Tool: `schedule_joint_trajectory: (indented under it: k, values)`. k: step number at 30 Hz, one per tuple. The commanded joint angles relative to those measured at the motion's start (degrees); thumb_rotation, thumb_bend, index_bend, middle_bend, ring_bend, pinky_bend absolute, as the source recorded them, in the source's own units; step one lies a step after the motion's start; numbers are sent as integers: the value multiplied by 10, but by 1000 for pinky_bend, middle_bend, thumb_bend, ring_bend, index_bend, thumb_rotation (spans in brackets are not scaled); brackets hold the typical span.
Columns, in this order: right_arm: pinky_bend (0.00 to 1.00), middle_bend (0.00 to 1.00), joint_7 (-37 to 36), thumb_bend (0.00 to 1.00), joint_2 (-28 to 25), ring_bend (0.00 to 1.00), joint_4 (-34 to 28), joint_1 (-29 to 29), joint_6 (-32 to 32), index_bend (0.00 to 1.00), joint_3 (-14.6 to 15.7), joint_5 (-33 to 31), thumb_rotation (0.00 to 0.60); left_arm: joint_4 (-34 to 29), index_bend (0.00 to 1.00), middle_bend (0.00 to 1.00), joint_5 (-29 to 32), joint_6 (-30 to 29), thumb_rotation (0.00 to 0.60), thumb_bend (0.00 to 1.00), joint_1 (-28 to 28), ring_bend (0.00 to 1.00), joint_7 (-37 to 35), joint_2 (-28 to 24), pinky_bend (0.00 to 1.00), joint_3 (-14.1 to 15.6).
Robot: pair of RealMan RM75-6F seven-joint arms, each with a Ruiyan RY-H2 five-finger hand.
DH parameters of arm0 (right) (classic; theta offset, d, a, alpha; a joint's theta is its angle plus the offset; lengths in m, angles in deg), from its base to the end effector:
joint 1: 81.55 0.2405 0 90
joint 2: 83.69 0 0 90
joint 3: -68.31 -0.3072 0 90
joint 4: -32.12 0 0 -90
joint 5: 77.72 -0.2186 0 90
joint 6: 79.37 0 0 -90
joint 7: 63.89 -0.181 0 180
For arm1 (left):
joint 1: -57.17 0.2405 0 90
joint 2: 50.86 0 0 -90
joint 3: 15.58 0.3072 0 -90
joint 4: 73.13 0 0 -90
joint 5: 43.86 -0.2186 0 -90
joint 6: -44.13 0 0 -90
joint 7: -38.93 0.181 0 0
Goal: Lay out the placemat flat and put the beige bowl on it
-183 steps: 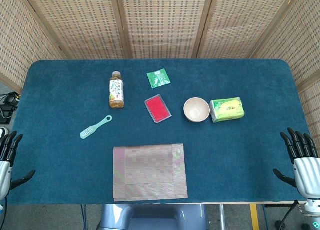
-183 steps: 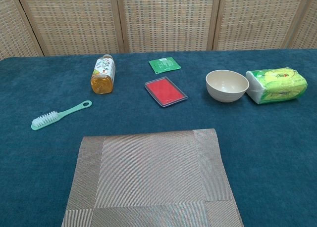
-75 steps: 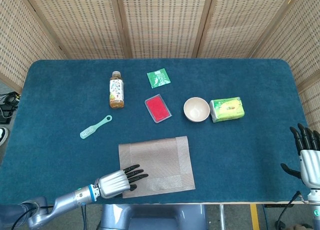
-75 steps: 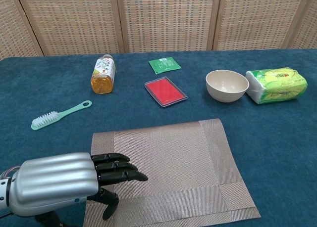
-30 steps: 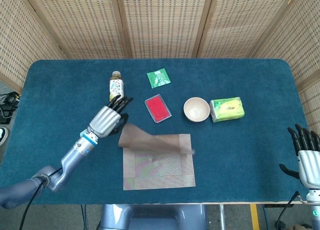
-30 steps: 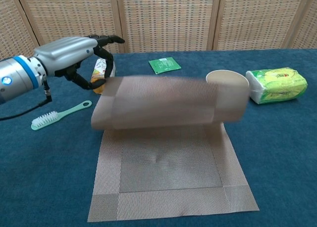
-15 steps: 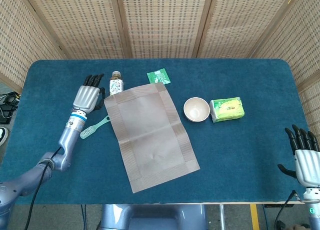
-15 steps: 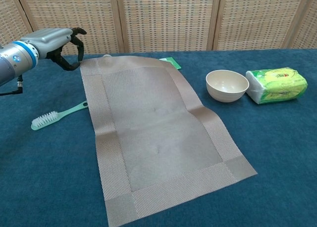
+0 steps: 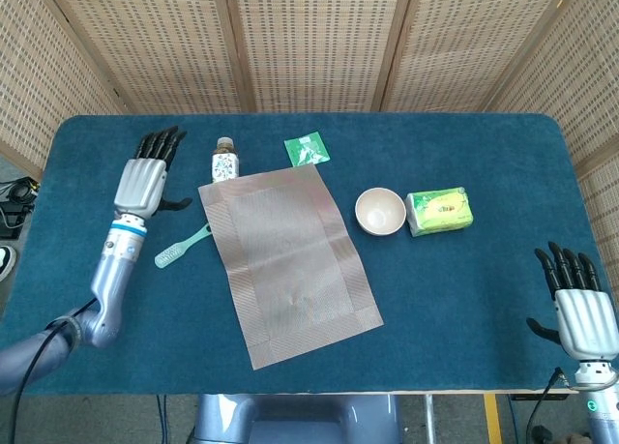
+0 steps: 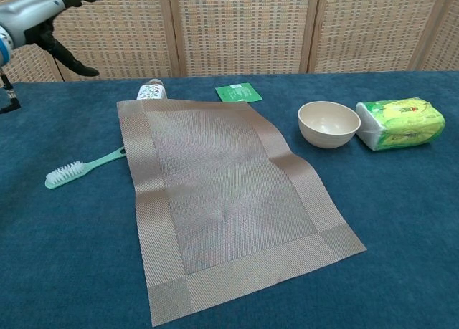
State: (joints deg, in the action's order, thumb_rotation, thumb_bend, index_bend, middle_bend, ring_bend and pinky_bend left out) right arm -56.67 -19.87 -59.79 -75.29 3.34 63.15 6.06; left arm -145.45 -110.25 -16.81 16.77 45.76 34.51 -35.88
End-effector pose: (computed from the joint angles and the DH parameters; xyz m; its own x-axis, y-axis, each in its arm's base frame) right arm -0.3611 -0.2403 0.1791 0.5120 0.0065 0.8589 -0.8590 0.0059 0.5120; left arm -0.2128 0.4840 0.0728 0.3047 -0.0448 0.9514 0.9316 -0.1941 -0.3074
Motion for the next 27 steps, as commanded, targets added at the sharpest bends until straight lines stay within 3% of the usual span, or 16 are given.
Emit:
schedule_joint_trajectory:
  k: [1, 8, 14, 27]
  values:
    - [0, 0, 2, 0, 8, 0, 15, 15, -15, 54, 7, 22, 600, -143, 0, 0, 46, -89, 600, 0, 83, 0, 80, -84, 0, 13]
    - [0, 0, 2, 0, 9, 0, 20, 77, -78, 72, 32, 111, 600, -300, 0, 0, 41, -178, 600, 0, 180, 0, 91, -180, 0, 54]
    - [0, 0, 8, 0, 30, 0, 8, 138, -134, 84, 49, 184, 600, -356, 0, 0, 26, -206, 600, 0, 222, 0, 100, -232, 0, 82]
    - [0, 0, 41, 0, 140, 0, 30, 255, -267, 102, 35, 197, 600, -364, 0, 0, 9, -200, 600, 0, 228, 0, 90, -240, 0, 88]
